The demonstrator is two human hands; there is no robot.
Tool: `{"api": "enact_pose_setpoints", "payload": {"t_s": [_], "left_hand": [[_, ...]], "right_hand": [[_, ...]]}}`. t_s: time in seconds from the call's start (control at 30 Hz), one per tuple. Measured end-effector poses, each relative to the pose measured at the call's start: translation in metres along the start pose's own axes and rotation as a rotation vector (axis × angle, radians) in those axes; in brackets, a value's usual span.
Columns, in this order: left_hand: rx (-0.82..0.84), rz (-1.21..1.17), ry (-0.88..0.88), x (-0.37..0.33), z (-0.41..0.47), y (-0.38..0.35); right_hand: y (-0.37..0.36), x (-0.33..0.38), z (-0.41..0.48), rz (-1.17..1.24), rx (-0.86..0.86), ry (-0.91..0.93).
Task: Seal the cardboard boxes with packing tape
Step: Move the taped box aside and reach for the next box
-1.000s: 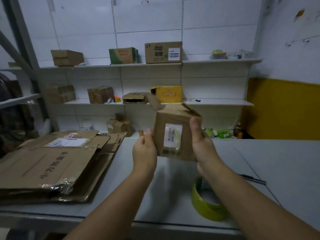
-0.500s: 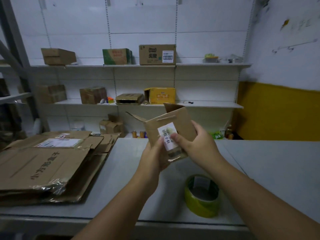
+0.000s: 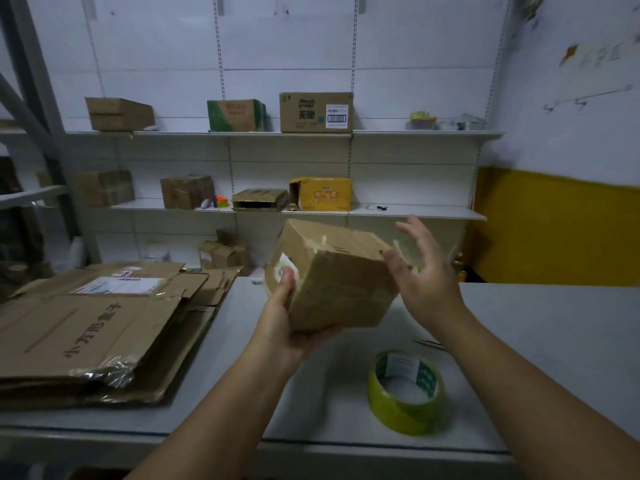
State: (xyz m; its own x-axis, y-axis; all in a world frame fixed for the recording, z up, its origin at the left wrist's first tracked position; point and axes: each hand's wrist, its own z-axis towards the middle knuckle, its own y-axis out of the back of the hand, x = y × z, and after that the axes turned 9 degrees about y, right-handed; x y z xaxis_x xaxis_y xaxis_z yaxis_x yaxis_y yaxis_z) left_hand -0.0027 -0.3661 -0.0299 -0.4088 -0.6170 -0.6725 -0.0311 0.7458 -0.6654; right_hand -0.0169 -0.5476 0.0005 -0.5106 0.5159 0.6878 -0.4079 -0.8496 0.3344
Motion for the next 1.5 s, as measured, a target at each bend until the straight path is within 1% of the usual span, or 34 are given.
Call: {"api": "enact_pose_setpoints", "payload": {"t_s": [0.03,0.07,0.1,0.13,0.17,0.23,0.3,0.33,0.37,0.4,0.43,0.5,0.53,0.6,0.67,0.7,0.73,0.8,0.83,0.87,0.93,1.03,1.07,1.1,1.13,1.17,1.2,1.23,1.27,1.3,1.33,1.4,1.47,1.5], "left_hand": [[0.037,-0.048,0.084,0.002,0.001,0.002],[0.072,-0.052,0.147,0.005,0.005,0.005],[0.085,-0.027,0.188,0.008,0.008,0.007],[0.067,0.012,0.206,0.010,0.010,0.009],[0.021,0.064,0.192,0.009,0.013,0.011],[-0.180,0.208,0.031,0.003,0.016,0.013],[-0.404,0.380,-0.271,-0.005,0.015,0.012],[-0.421,0.466,-0.465,-0.008,0.010,0.009],[-0.357,0.563,-0.677,-0.011,0.005,0.006],[-0.245,0.681,-0.820,-0.013,0.002,0.004],[-0.160,0.803,-0.859,-0.015,-0.001,-0.001],[-0.117,0.919,-0.822,-0.019,0.001,0.000],[-0.144,0.920,-0.816,-0.020,0.003,0.002],[-0.190,0.898,-0.847,-0.017,0.007,0.005],[-0.180,0.875,-0.891,-0.012,0.005,0.003],[-0.180,0.872,-0.921,-0.011,0.005,0.003],[-0.178,0.875,-0.945,-0.009,0.003,0.001],[-0.190,0.887,-0.971,-0.008,0.001,-0.003],[-0.202,0.894,-0.992,-0.006,0.000,-0.005],[-0.215,0.898,-1.020,-0.005,-0.001,-0.009],[-0.206,0.911,-1.082,-0.003,-0.004,-0.020],[-0.126,0.962,-1.216,-0.003,-0.003,-0.035],[-0.098,0.977,-1.256,-0.003,-0.002,-0.039],[-0.071,0.992,-1.310,-0.004,0.001,-0.042],[-0.034,1.003,-1.388,-0.004,0.003,-0.046],[0.016,1.025,-1.487,-0.001,0.005,-0.051],[0.080,1.054,-1.574,0.004,0.008,-0.057],[0.169,1.070,-1.606,0.012,0.010,-0.063],[0.283,1.071,-1.566,0.024,0.010,-0.071],[0.402,1.054,-1.462,0.037,0.009,-0.078],[0.488,1.020,-1.321,0.049,0.007,-0.087],[0.530,0.951,-0.960,0.064,0.004,-0.105],[0.587,0.864,-0.565,0.070,0.011,-0.124],[0.616,0.839,-0.422,0.071,0.018,-0.136]], "right_hand": [[-0.001,-0.007,0.000,-0.028,-0.011,-0.051],[-0.003,-0.010,-0.002,0.035,0.001,-0.140],[-0.007,-0.014,-0.003,0.169,-0.004,-0.245],[-0.011,-0.015,-0.003,0.281,-0.019,-0.301],[-0.013,-0.017,-0.003,0.300,-0.028,-0.307],[-0.016,-0.019,0.000,0.270,-0.037,-0.258],[-0.018,-0.020,0.004,0.266,-0.054,-0.249],[-0.019,-0.021,0.005,0.270,-0.060,-0.246],[-0.020,-0.021,0.006,0.285,-0.058,-0.240],[-0.022,-0.019,0.005,0.301,-0.045,-0.233],[-0.024,-0.017,0.003,0.315,-0.018,-0.217],[-0.028,-0.015,0.001,0.362,0.030,-0.182],[-0.027,-0.014,0.001,0.372,0.053,-0.162],[-0.024,-0.011,0.000,0.267,0.099,-0.072],[-0.018,-0.012,0.002,0.086,0.098,0.102],[-0.014,-0.012,0.002,0.054,0.104,0.171],[-0.009,-0.013,0.004,0.072,0.134,0.196],[-0.001,-0.015,0.009,0.140,0.209,0.159],[0.001,-0.015,0.010,0.155,0.201,0.152],[0.000,-0.014,0.010,0.162,0.133,0.176],[-0.003,-0.013,0.007,0.166,-0.087,0.228],[0.007,-0.010,0.002,0.253,-0.239,0.214],[0.016,-0.012,0.004,0.327,-0.280,0.175],[0.029,-0.015,0.007,0.426,-0.314,0.088],[0.044,-0.019,0.010,0.524,-0.317,-0.050],[0.061,-0.023,0.012,0.623,-0.242,-0.229],[0.077,-0.027,0.012,0.744,-0.090,-0.391],[0.092,-0.031,0.010,0.849,0.068,-0.499],[0.106,-0.034,0.005,0.898,0.163,-0.530],[0.118,-0.037,-0.001,0.908,0.194,-0.503],[0.130,-0.040,-0.006,0.897,0.181,-0.456],[0.155,-0.046,-0.015,0.852,0.136,-0.364],[0.182,-0.054,-0.023,0.740,0.056,-0.304],[0.197,-0.059,-0.027,0.670,0.007,-0.284]]}}
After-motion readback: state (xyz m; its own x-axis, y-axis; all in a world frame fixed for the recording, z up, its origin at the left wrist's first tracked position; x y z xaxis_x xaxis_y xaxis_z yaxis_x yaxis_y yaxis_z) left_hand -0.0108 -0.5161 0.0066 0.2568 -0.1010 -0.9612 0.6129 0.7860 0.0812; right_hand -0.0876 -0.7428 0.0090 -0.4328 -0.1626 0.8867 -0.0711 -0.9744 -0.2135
